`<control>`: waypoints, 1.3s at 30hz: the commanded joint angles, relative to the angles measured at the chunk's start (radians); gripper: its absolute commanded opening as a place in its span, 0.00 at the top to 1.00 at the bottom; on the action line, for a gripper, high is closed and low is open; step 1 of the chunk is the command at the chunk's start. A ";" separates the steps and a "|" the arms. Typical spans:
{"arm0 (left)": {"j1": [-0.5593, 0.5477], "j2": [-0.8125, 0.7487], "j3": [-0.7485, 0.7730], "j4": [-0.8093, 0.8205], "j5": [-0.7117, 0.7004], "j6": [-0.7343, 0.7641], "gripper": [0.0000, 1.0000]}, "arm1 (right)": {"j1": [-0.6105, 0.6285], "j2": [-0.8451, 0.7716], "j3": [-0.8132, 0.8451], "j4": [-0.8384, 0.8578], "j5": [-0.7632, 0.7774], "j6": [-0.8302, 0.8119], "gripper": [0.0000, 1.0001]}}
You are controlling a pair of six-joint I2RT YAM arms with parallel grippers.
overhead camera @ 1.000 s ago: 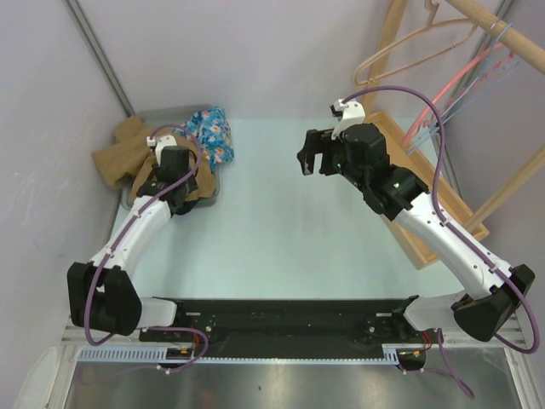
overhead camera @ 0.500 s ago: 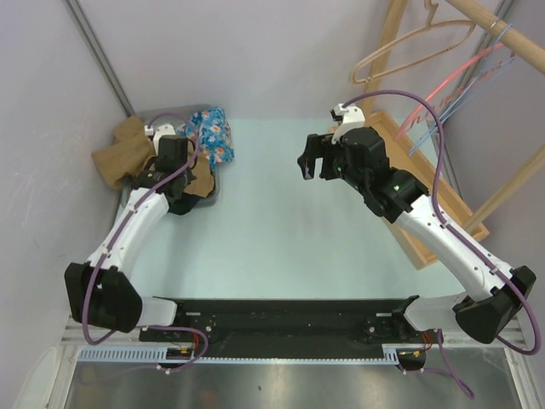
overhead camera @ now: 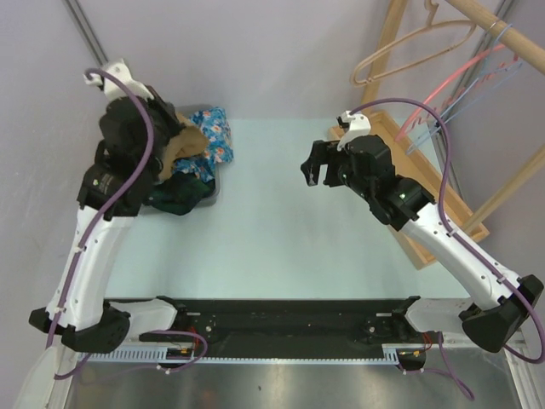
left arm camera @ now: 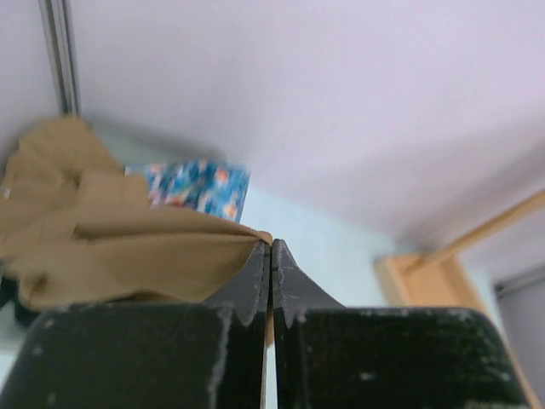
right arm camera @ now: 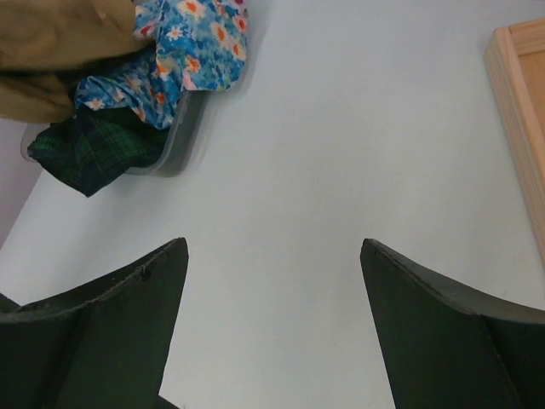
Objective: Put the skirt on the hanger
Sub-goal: Grab the skirt from the pile, then move the skirt to the center of the board
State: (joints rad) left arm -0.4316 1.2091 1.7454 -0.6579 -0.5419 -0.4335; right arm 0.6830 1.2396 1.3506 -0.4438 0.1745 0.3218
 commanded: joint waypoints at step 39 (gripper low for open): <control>-0.110 -0.241 -0.342 0.672 0.749 0.093 0.00 | -0.157 -0.201 -0.059 -0.033 0.244 0.177 0.08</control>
State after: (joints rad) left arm -0.5240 1.0115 1.5848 0.0616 0.2974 -0.3099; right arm 0.5648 1.0801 1.2953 -0.4599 0.3267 0.4427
